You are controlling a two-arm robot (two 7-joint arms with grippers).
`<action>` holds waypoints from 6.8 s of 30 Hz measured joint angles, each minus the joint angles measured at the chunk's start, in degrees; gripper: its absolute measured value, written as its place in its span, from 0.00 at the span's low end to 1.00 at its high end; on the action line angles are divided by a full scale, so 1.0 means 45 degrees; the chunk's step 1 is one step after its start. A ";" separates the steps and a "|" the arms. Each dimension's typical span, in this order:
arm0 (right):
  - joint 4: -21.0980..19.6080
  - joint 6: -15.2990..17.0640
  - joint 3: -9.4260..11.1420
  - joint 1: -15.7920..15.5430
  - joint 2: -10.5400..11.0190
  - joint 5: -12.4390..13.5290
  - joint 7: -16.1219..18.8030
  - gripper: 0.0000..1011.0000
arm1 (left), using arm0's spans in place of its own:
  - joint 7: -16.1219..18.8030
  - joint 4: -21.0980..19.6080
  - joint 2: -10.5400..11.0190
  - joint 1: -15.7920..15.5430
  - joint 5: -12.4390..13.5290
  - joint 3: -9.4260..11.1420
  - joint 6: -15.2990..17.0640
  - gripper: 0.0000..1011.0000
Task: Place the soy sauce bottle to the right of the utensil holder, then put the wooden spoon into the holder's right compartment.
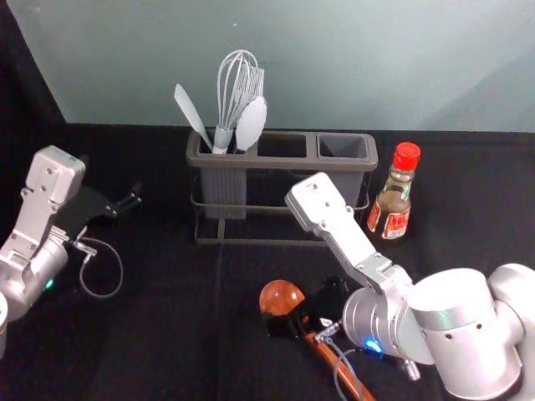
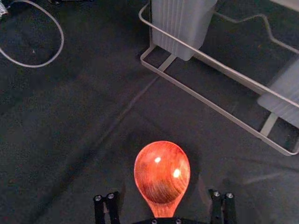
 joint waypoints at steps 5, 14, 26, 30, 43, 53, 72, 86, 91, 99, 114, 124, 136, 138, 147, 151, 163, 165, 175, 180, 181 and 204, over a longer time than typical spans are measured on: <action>0.0544 0.0138 -0.0009 0.0311 -0.0262 -0.0048 0.0216 0.99 | 0.0000 0.0000 0.0000 0.0000 -0.0001 0.0000 0.0000 1.00; 0.1142 0.0156 -0.0120 0.0560 -0.0521 -0.0362 0.0346 0.99 | 0.0000 0.0000 0.0000 0.0000 0.0000 0.0000 0.0000 1.00; 0.1421 0.0122 -0.0149 0.0600 -0.0745 -0.0735 0.0487 0.99 | 0.0000 0.0000 0.0000 0.0001 -0.0001 0.0000 0.0000 1.00; 0.1492 0.0105 -0.0162 0.0603 -0.0792 -0.0862 0.0548 0.99 | 0.0000 0.0000 0.0000 0.0000 -0.0001 0.0000 0.0000 1.00; 0.1742 0.0053 -0.0116 0.0660 -0.0968 -0.1189 0.0742 0.99 | 0.0000 0.0000 0.0000 0.0000 0.0000 0.0000 0.0000 1.00; 0.1942 -0.0002 -0.0083 0.0741 -0.1131 -0.1507 0.0888 0.92 | 0.0000 0.0000 0.0000 0.0000 -0.0001 0.0000 0.0000 1.00; 0.0544 -0.0017 0.0567 0.0283 -0.0731 -0.1835 0.1466 0.83 | 0.0000 0.0000 0.0000 0.0000 -0.0001 0.0000 0.0000 1.00; -0.1802 -0.3039 0.2402 -0.1896 -0.0001 -0.1358 0.1848 0.83 | 0.0000 0.0000 0.0000 0.0000 -0.0001 -0.0001 0.0000 1.00; -0.2312 -0.4805 0.3044 -0.2793 0.0199 -0.0991 0.1540 0.83 | 0.0000 0.0000 0.0000 0.0000 0.0000 0.0000 0.0000 1.00; -0.2677 -0.7500 0.3893 -0.3925 0.0393 -0.0310 0.1064 0.83 | 0.0000 0.0000 0.0000 0.0000 -0.0001 0.0000 0.0000 1.00; -0.2256 -1.3313 0.4614 -0.5401 0.0391 0.0857 0.0109 0.83 | 0.0000 0.0000 0.0000 -0.0001 -0.0001 -0.0001 0.0000 1.00; -0.1167 -1.7001 0.4674 -0.5525 0.0450 0.1669 0.0232 0.83 | 0.0000 0.0000 0.0000 0.0000 -0.0001 0.0000 0.0000 1.00; -0.0813 -1.7399 0.4428 -0.5408 0.0532 0.1592 -0.0098 0.83 | 0.0000 0.0000 0.0000 0.0000 0.0000 0.0000 0.0000 1.00; -0.0815 -1.7399 0.4431 -0.5407 0.0534 0.1596 -0.0095 0.83 | 0.0000 0.0000 0.0000 0.0000 -0.0001 0.0000 0.0000 1.00; -0.0821 -1.7401 0.4442 -0.5400 0.0538 0.1609 -0.0051 0.83 | 0.0000 0.0000 0.0001 0.0000 -0.0001 -0.0001 0.0000 1.00; -0.0822 -1.7402 0.4447 -0.5396 0.0538 0.1613 -0.0041 0.83 | 0.0000 0.0000 0.0000 0.0000 -0.0001 -0.0001 0.0000 1.00; -0.0783 -1.7459 0.4355 -0.5189 0.0540 0.1683 -0.0105 0.83 | 0.0000 0.0000 0.0000 0.0000 -0.0001 0.0000 0.0000 1.00; -0.0751 -1.7476 0.4304 -0.5051 0.0545 0.1718 -0.0124 0.83 | 0.0000 0.0000 0.0000 0.0000 0.0000 0.0000 0.0000 1.00; 0.0139 -1.7345 0.3819 -0.3276 0.0602 0.2206 -0.0026 0.83 | 0.0000 0.0000 0.0000 0.0000 -0.0001 -0.0001 0.0000 1.00; 0.0539 -1.7113 0.3596 -0.2412 0.0655 0.2604 0.0216 0.83 | 0.0000 0.0000 0.0000 0.0001 -0.0001 0.0000 0.0000 1.00; 0.0639 -1.7052 0.3542 -0.2172 0.0672 0.2706 0.0276 0.83 | 0.0000 0.0000 0.0001 0.0000 0.0000 -0.0001 0.0000 1.00; 0.3148 -1.7442 0.2584 0.1814 0.0286 0.3372 0.0766 0.83 | 0.0000 0.0000 0.0000 0.0000 -0.0001 -0.0001 0.0000 1.00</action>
